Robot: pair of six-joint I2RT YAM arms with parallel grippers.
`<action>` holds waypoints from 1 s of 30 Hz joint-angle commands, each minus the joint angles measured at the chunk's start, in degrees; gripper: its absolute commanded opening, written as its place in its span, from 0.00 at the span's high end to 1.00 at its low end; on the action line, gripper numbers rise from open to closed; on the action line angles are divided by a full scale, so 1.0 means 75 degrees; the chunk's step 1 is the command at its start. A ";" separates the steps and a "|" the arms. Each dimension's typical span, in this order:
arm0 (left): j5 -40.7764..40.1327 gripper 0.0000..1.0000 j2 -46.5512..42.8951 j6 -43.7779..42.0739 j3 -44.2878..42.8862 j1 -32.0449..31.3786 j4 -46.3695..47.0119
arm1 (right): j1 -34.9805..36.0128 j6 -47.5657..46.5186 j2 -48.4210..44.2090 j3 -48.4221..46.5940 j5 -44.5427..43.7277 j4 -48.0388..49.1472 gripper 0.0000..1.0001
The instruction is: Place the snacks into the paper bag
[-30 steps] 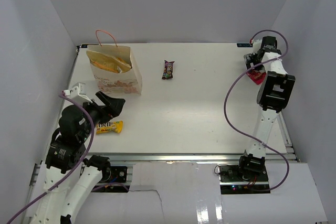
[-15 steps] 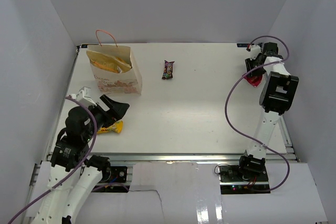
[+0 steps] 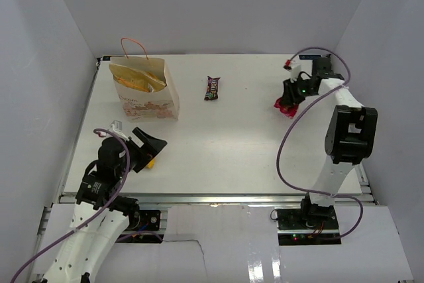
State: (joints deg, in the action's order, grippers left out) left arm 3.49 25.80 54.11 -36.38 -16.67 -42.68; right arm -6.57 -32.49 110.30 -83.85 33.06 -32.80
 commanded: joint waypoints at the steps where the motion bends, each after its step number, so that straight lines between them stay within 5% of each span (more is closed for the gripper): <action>1: -0.0440 0.02 0.0016 0.0531 0.0069 0.0019 -0.0437 | 0.1833 -0.0216 -0.0971 -0.0419 0.1463 -0.0069 0.92; 6: -0.1355 0.02 0.0497 0.1573 0.0070 0.0019 -0.1363 | 0.4209 0.1154 -0.0809 -0.2301 0.0376 0.0973 0.92; 12: -0.1297 0.02 0.0521 0.2089 0.0257 0.0007 -0.1470 | 0.5935 0.2806 0.0525 -0.5221 -0.1710 0.2399 0.92; 19: -0.1273 0.02 -0.0182 0.2324 0.0468 0.0007 -0.1634 | 0.7284 0.3512 0.1030 -0.5179 -0.5116 0.5726 0.92; 25: -0.1297 0.02 -0.0264 0.2337 0.0433 0.0019 -0.1728 | 0.7953 0.3185 0.1698 -0.5354 -0.5766 0.7567 0.92; 30: -0.1285 0.02 -0.0311 0.2348 0.0433 0.0019 -0.1763 | 0.8141 0.2681 0.2530 -0.6210 -0.6247 0.7900 0.92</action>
State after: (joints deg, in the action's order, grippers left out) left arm -5.43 24.03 69.97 -33.08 -16.67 -55.16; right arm 54.81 -9.76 128.22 -125.43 -8.03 17.21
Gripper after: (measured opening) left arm 0.979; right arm 0.285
